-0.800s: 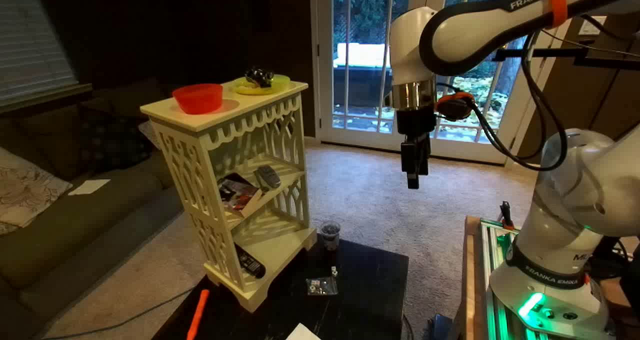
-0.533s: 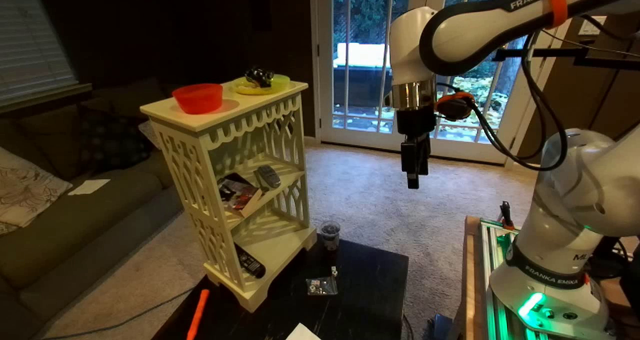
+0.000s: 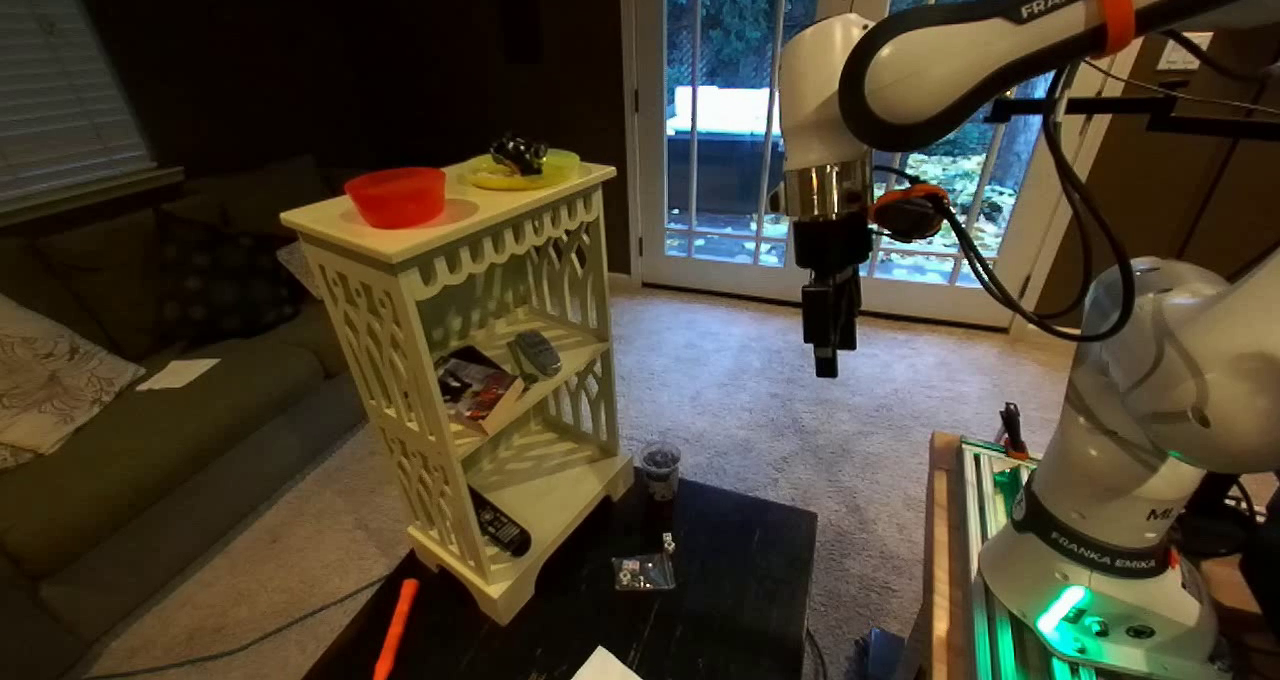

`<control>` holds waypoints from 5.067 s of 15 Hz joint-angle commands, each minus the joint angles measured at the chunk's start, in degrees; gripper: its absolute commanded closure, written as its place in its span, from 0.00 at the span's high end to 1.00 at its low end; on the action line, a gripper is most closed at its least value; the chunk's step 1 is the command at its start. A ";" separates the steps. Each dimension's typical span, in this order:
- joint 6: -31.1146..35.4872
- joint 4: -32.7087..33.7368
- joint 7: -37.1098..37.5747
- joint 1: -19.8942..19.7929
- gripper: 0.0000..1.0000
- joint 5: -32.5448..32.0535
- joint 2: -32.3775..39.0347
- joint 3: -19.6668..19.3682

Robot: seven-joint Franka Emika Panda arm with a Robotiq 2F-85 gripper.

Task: Put the blue book on top of the orange bowl.

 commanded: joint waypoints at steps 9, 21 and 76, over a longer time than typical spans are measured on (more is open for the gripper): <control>34.12 -1.83 6.72 2.05 1.00 18.74 8.93 3.09; 48.97 -2.59 3.98 8.78 1.00 34.98 27.06 6.16; 66.38 12.02 -63.72 9.61 1.00 139.91 44.10 -3.53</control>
